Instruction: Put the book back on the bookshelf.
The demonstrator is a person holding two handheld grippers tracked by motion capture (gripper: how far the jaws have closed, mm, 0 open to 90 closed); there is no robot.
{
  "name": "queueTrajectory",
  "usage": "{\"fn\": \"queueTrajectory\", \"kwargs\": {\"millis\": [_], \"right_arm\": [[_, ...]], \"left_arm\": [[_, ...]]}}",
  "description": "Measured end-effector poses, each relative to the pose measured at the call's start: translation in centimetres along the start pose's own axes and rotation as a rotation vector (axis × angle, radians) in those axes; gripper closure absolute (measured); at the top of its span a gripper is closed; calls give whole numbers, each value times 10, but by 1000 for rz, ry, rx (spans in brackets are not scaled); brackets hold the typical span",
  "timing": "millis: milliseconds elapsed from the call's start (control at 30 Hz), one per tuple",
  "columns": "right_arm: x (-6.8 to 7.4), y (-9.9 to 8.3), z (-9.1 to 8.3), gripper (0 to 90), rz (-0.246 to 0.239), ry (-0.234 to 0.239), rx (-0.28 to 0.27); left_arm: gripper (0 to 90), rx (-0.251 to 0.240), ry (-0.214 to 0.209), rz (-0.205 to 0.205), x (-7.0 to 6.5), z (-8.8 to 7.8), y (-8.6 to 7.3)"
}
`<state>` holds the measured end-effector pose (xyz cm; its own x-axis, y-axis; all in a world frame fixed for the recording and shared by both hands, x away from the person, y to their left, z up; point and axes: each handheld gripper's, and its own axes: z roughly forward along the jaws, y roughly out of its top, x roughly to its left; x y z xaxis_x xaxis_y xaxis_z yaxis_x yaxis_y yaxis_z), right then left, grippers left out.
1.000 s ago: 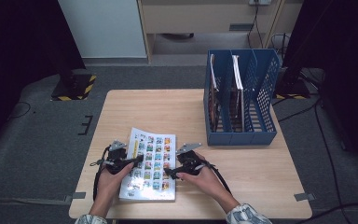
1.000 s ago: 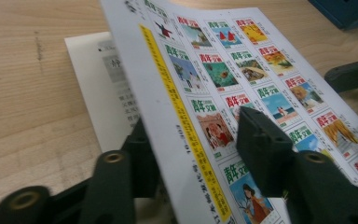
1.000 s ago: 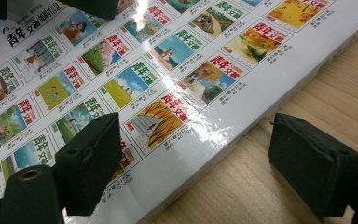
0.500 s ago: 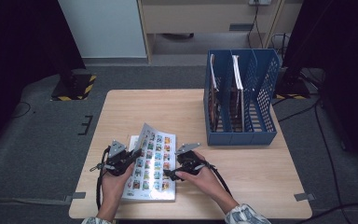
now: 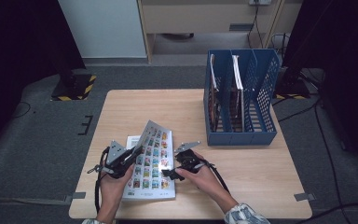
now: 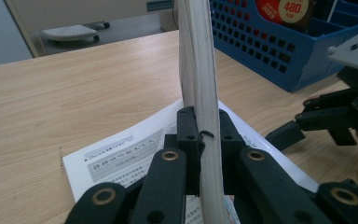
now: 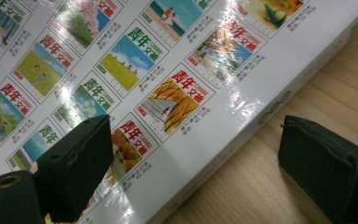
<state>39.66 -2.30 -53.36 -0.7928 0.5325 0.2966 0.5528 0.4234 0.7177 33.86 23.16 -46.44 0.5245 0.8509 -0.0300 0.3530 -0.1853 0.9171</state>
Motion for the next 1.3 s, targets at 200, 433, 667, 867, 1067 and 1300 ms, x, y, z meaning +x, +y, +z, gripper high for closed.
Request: {"fn": "queueTrajectory", "kwargs": {"millis": [200, 433, 667, 867, 1067, 1300], "right_arm": [[-2, 3, 5, 87, 30, 50, -19], [4, 3, 6, 83, 3, 110, -13], [5, 3, 8, 83, -5, 70, 11], [7, 1, 9, 83, -14, 50, -5], [7, 0, 10, 84, -27, 44, -23], [8, -1, 10, 85, -26, 38, -26]], "left_arm": [[842, -35, -13, -3, -2, -6, 4], [842, -83, -62, -34, -1, -12, 7], [830, -45, -56, -86, 9, -2, -1], [768, 59, 21, -84, 18, 15, -16], [435, 71, 169, -122, 36, 13, -23], [383, 199, 199, -59, 41, 21, -33]]}}
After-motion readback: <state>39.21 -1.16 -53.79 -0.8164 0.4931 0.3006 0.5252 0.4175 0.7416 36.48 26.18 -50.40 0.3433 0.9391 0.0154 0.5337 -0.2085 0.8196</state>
